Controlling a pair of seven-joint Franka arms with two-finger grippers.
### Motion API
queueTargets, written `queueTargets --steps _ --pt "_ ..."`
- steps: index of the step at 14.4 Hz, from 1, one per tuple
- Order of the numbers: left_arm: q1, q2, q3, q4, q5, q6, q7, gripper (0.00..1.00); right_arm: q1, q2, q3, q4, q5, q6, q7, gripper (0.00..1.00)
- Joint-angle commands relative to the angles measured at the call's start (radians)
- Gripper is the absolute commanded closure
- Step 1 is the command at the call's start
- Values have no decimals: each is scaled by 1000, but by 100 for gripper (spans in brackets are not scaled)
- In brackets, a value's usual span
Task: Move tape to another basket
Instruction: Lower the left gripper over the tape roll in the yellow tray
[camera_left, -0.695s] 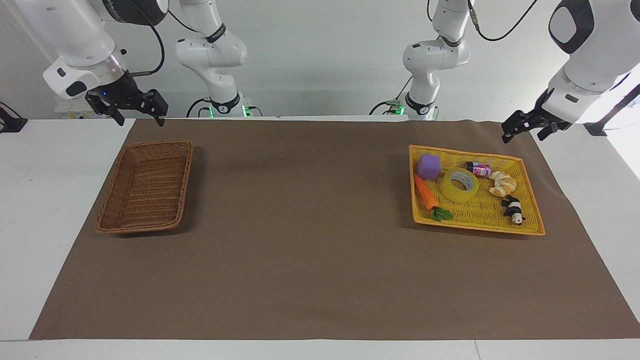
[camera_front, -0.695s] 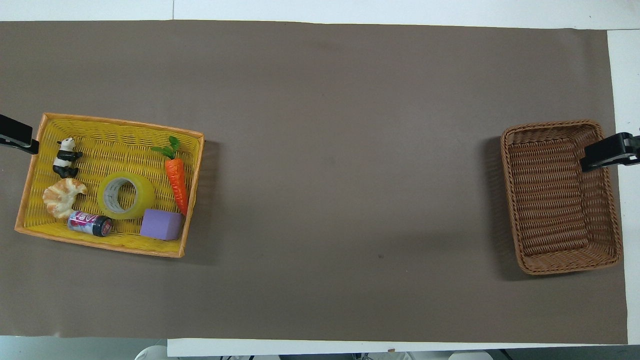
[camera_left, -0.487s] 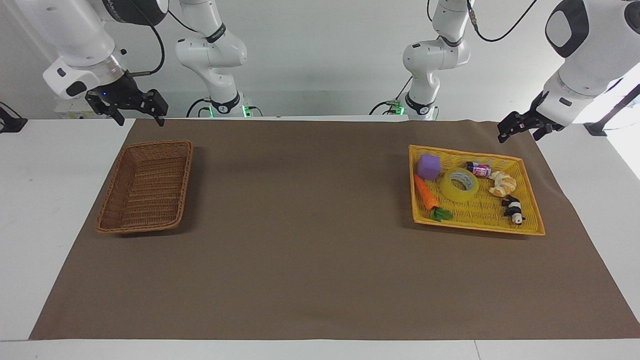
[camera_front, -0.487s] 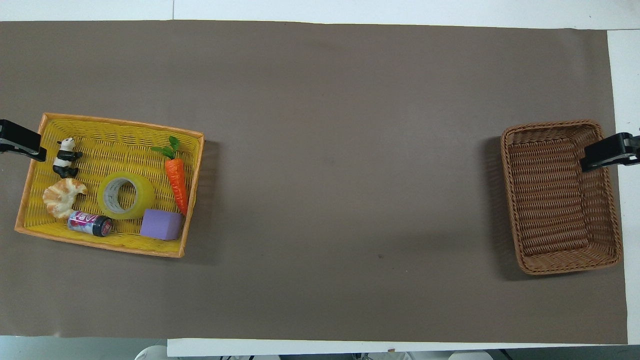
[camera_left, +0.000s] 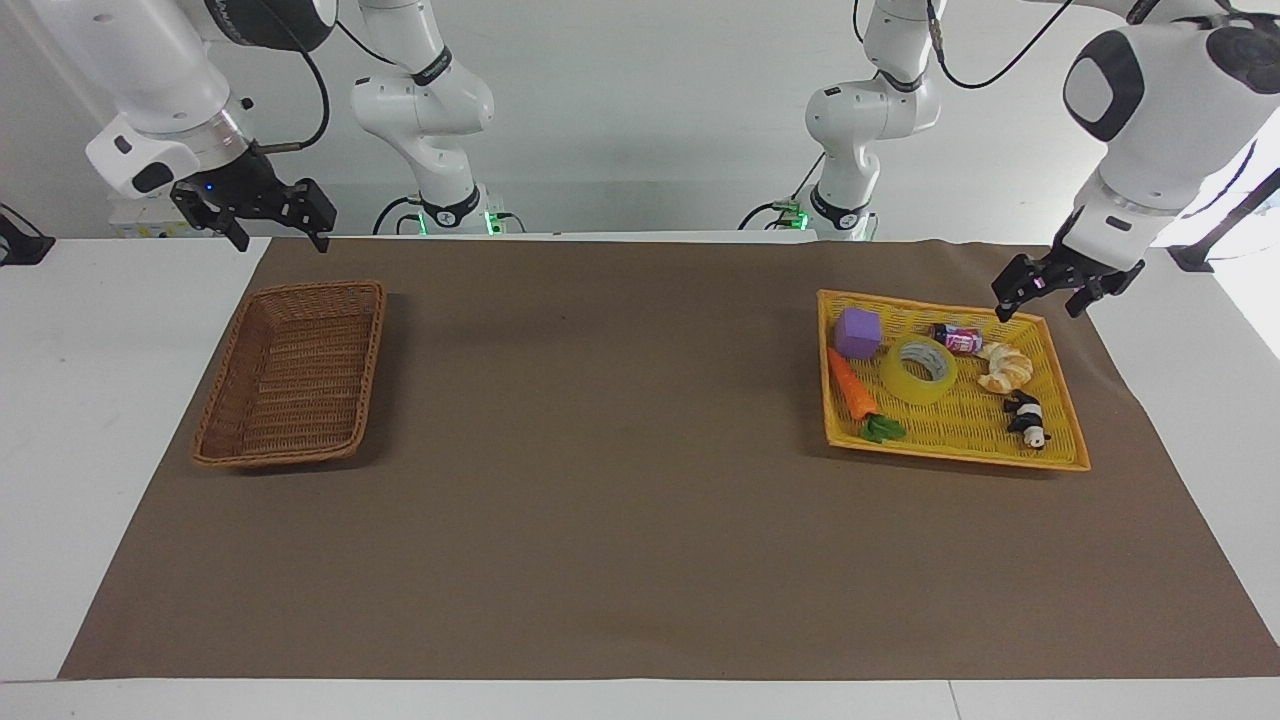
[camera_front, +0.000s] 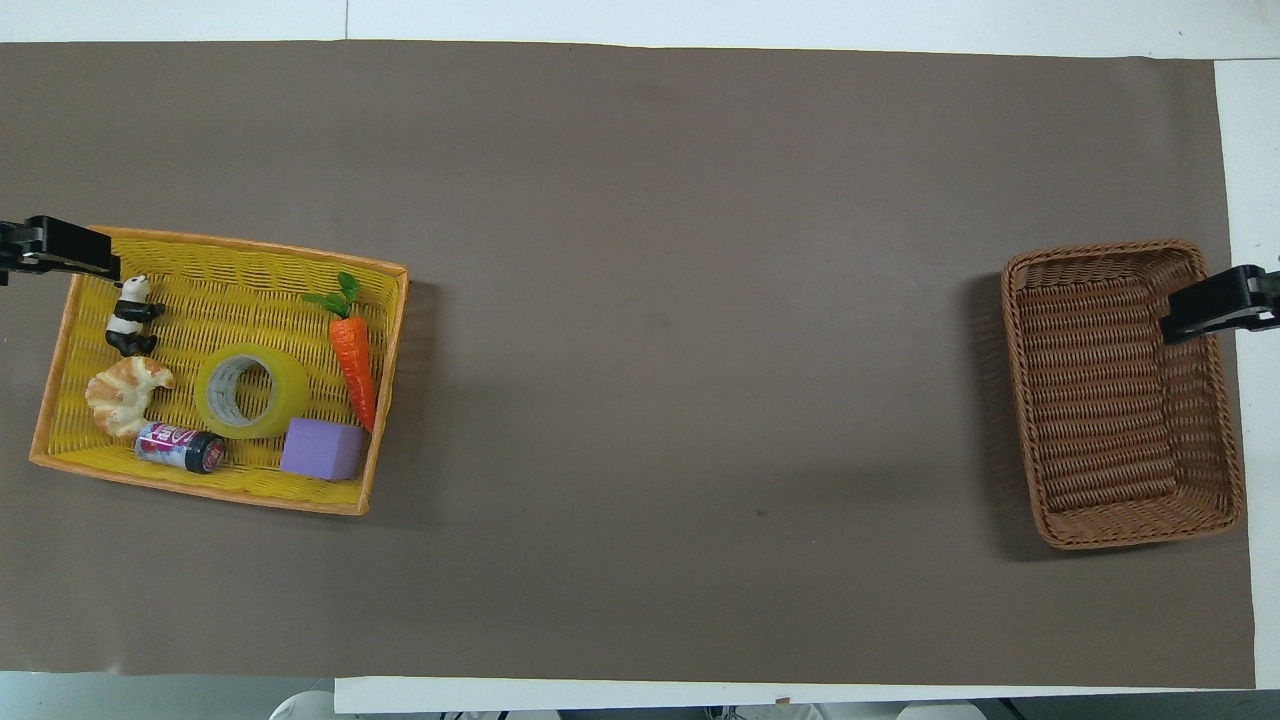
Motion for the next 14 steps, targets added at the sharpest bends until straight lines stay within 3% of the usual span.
queueTargets --steps 1,3,7,14 --pt "-6 -104 8 -223 3 144 -7 0 -6 -25 5 -31 -3 18 -22 0" --pt "-4 -97 8 -271 3 160 -9 0 -6 -25 5 -31 -3 18 -22 0" --pt "26 -64 9 -427 3 322 23 0 -6 -25 5 -31 -3 18 -22 0" --pt "50 16 9 -509 3 483 83 0 -6 -25 5 -31 -3 18 -22 0"
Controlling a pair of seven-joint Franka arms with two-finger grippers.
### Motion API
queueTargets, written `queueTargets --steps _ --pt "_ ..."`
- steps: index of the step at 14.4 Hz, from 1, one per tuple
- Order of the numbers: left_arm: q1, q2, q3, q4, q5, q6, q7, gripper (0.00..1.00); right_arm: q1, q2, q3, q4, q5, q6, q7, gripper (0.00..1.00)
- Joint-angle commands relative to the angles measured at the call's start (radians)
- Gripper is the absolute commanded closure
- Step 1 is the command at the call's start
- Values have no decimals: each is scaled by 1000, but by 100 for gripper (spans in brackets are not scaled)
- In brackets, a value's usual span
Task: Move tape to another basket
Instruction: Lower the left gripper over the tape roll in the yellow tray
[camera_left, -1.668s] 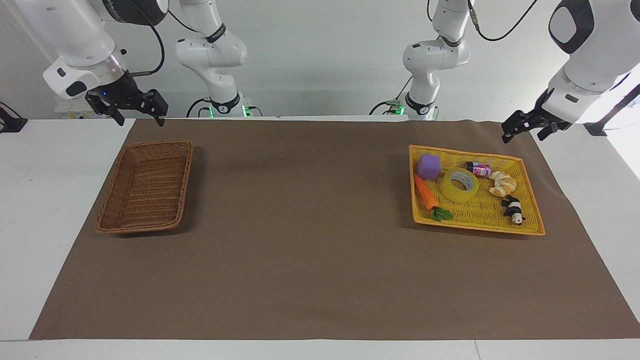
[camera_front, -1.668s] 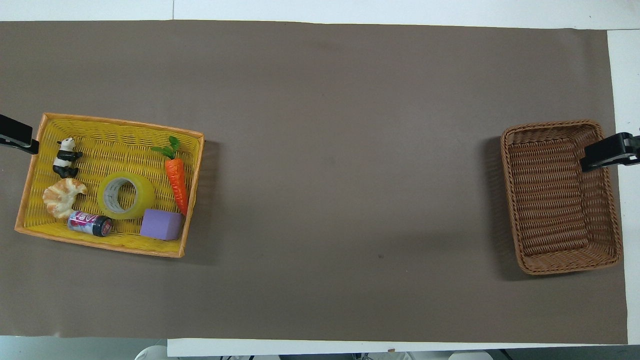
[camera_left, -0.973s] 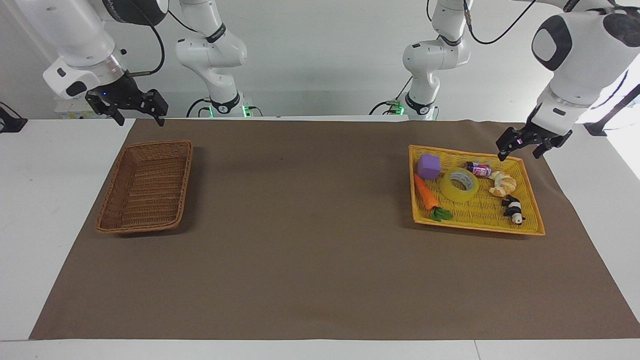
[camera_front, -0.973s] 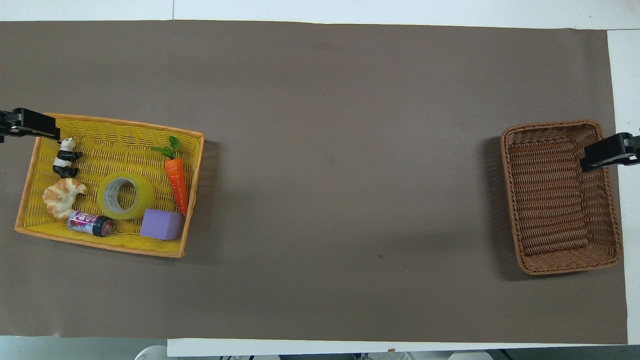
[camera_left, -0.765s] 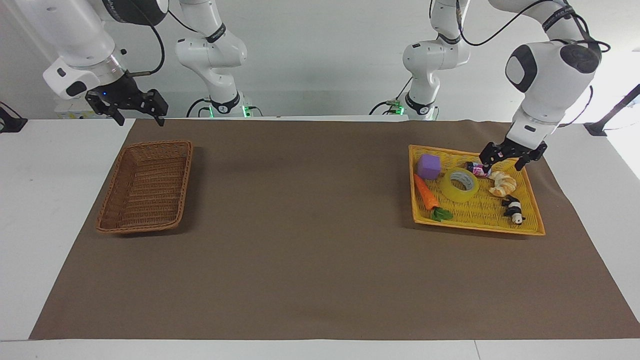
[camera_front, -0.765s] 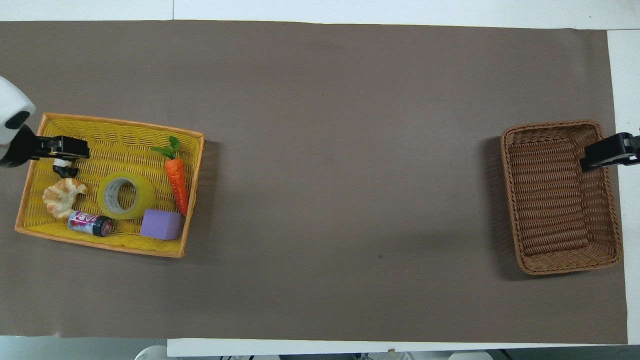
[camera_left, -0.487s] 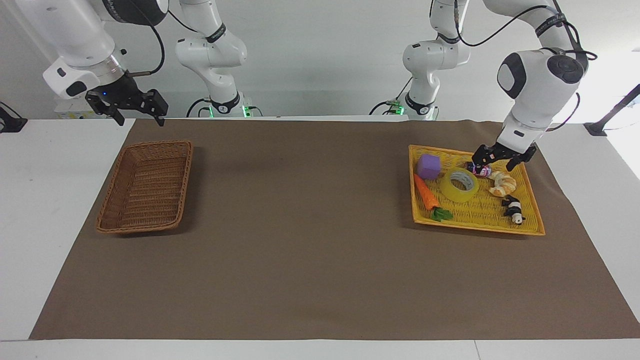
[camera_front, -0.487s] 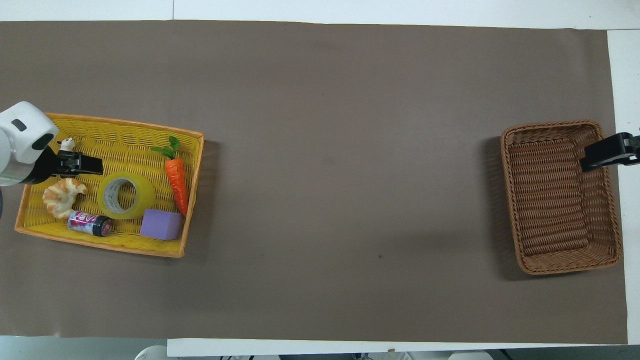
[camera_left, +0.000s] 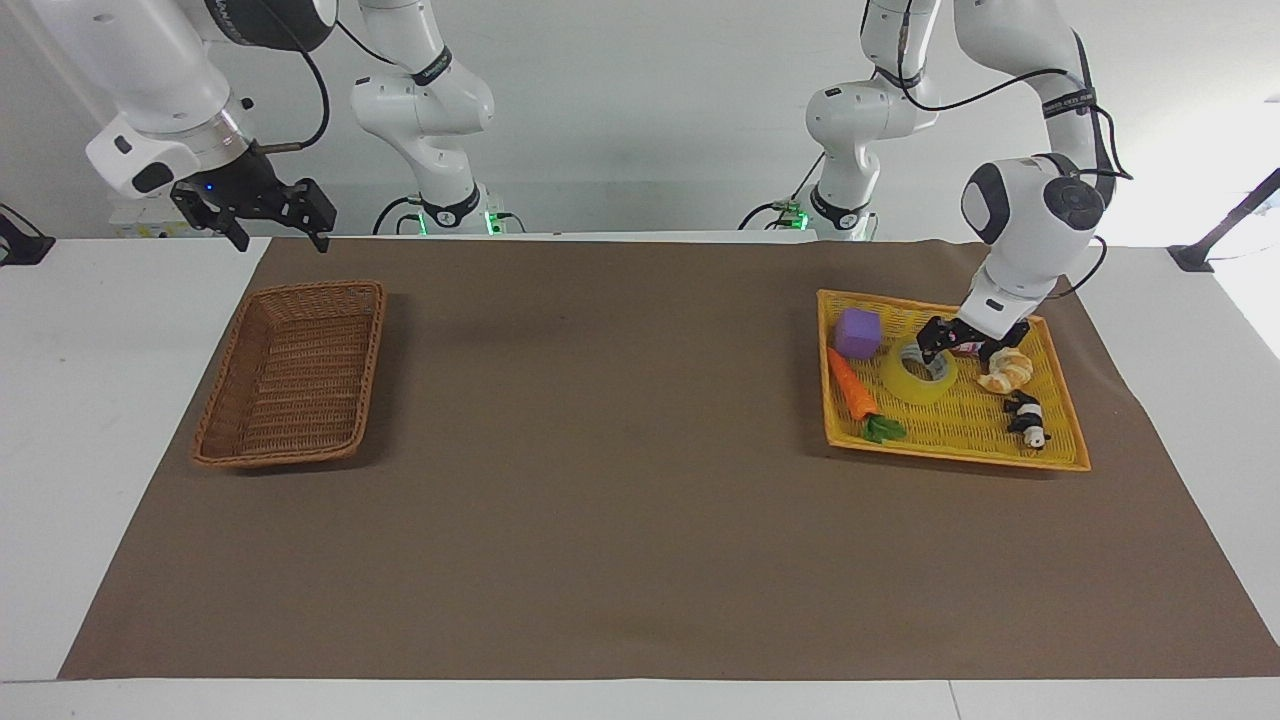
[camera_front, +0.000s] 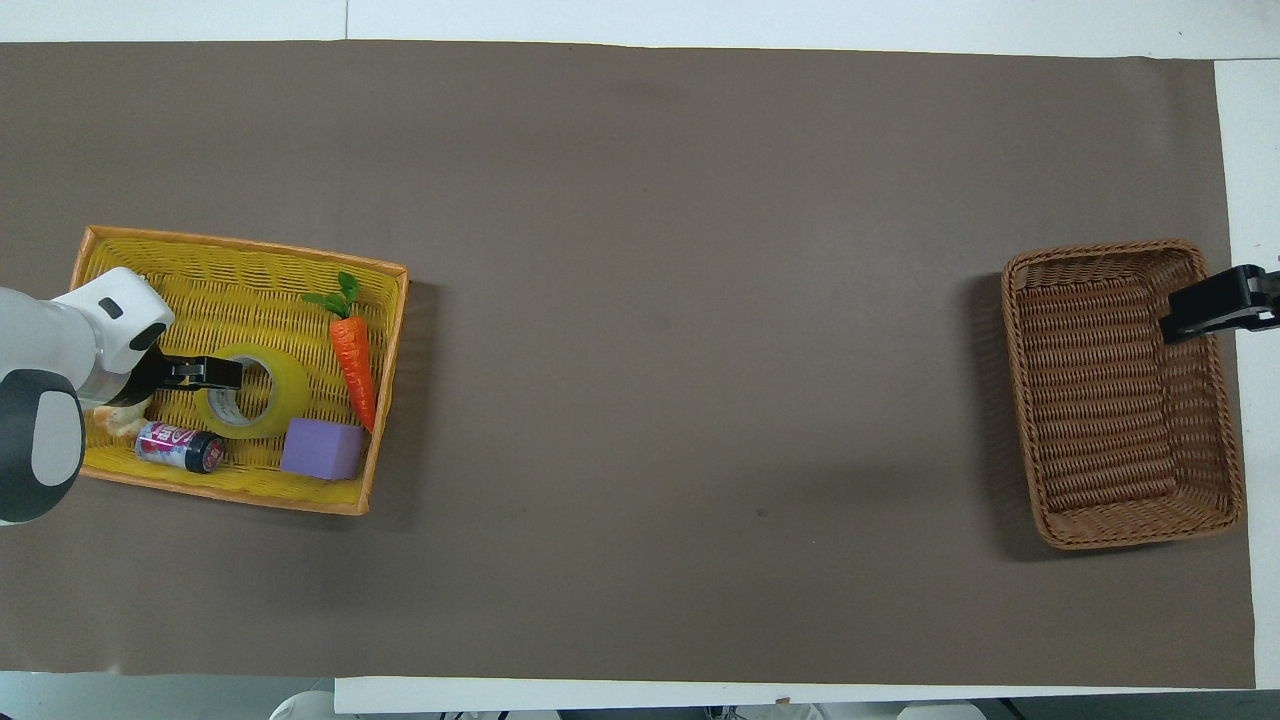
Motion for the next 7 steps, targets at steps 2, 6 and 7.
queueTargets --steps 2,6,7 --pt "15 17 -3 -65 3 109 21 1 -6 -25 5 -31 -3 18 -22 0" --pt "15 43 -1 -75 3 143 55 25 -6 -25 5 -31 -3 18 -22 0" --pt "20 53 -1 -75 3 160 77 37 -6 -25 5 -31 -3 18 -22 0"
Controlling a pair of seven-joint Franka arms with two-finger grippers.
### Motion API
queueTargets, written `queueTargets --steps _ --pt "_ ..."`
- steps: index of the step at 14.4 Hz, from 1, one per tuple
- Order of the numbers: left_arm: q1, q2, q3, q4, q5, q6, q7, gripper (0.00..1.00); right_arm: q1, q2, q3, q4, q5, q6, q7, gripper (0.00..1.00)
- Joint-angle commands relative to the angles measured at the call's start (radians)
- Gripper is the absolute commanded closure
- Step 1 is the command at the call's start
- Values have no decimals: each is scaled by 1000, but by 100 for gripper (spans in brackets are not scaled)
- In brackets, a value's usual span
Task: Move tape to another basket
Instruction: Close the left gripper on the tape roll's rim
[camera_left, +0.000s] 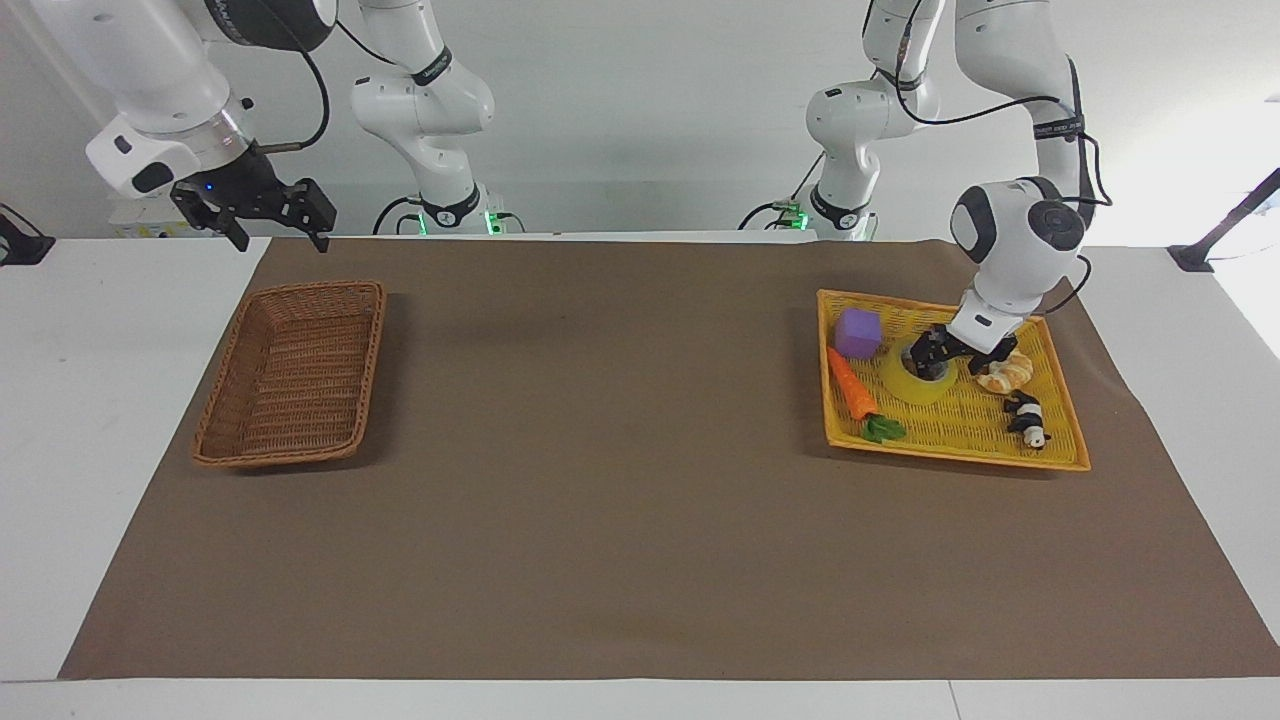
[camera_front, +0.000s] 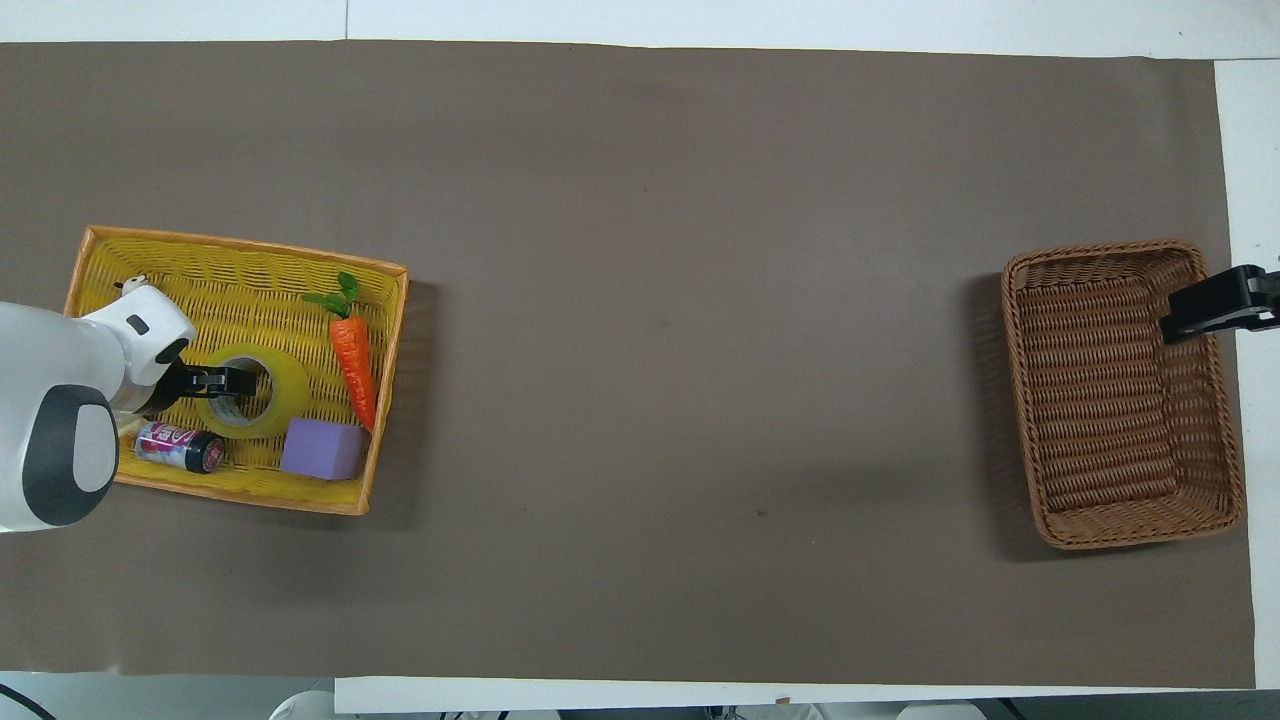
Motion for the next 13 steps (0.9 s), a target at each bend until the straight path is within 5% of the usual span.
queueTargets --steps 1,3,6,11,13 --pt "13 27 -1 -20 3 54 52 42 -6 -25 5 -31 -3 18 -22 0" --pt "12 35 -3 -35 3 56 52 53 -6 -25 5 -31 -3 18 -22 0" --pt "12 43 -3 6 3 18 53 100 -6 -25 5 -31 -3 18 -22 0" --pt "-28 84 -9 352 -21 -330 44 100 -6 -25 5 -31 -3 18 -22 0" --pt "-46 121 -7 519 -193 -491 41 100 -6 -25 5 -31 -3 18 -22 0"
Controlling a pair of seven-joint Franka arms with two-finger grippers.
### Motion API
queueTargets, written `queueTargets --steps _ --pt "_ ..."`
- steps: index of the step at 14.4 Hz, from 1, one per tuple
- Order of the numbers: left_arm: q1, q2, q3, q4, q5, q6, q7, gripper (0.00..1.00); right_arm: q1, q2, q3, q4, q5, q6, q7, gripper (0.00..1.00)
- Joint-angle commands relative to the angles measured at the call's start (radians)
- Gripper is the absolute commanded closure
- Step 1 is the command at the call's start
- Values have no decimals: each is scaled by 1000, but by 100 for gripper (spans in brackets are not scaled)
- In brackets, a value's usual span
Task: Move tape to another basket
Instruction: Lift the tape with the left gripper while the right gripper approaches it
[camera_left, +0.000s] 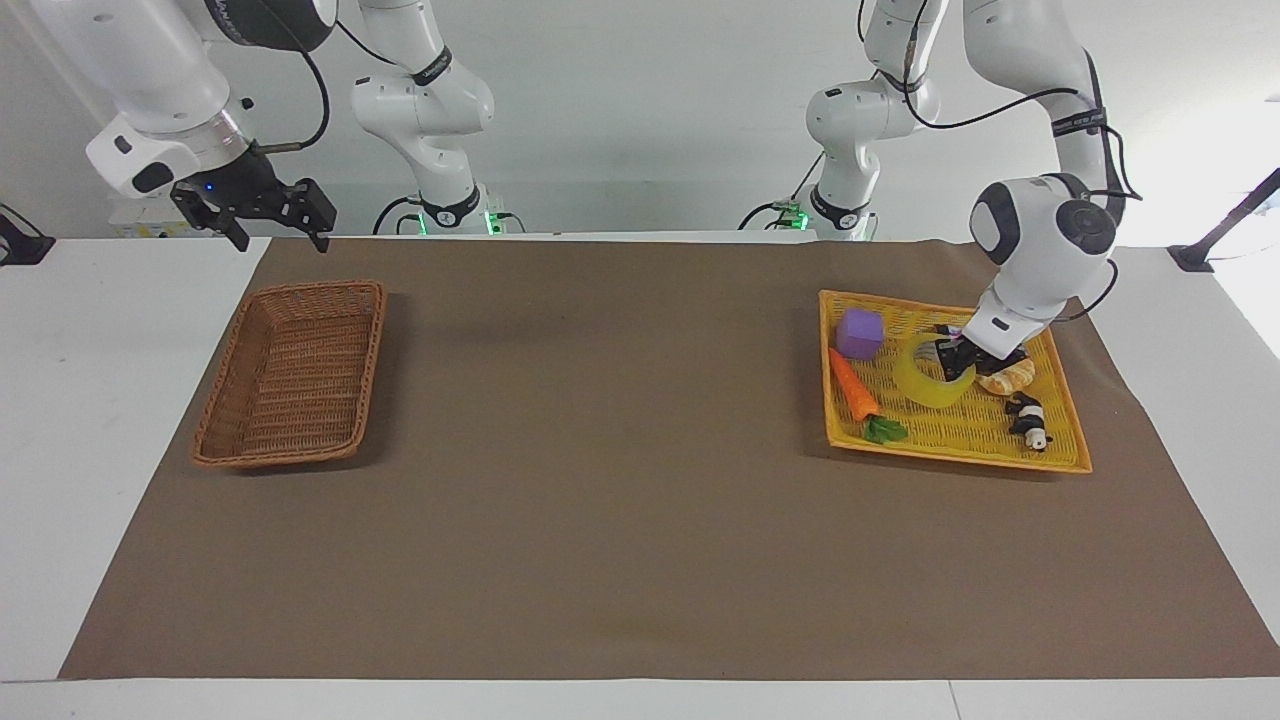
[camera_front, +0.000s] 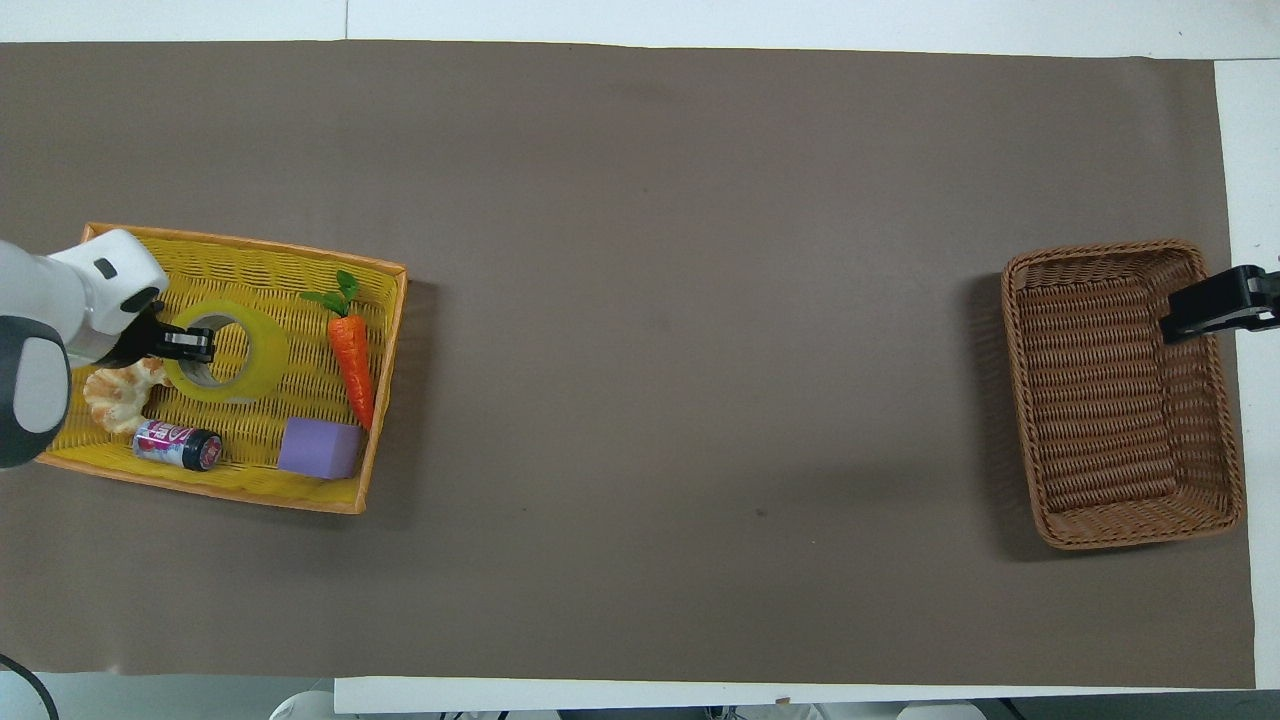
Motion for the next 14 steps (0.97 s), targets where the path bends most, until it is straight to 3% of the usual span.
queueTargets --steps 1,3,5,9,10,14 --pt "-28 74 3 233 -232 -209 -13 100 -6 -25 5 -31 -3 18 -22 0" --pt "-140 72 3 246 -348 -199 -103 100 -6 -25 5 -31 -3 18 -22 0" --pt "-244 74 3 249 -351 -131 -177 100 -5 -27 5 -31 -3 -23 -25 0" --pt "-398 66 3 250 -345 -142 -271 100 -8 -27 7 -33 0 -33 -43 0" --pt "-430 66 3 250 -345 -134 -303 100 -16 -30 2 -49 45 -28 -100 0" --pt "-484 69 0 269 -359 -120 -342 99 -92 -51 -12 -144 424 73 -194 0"
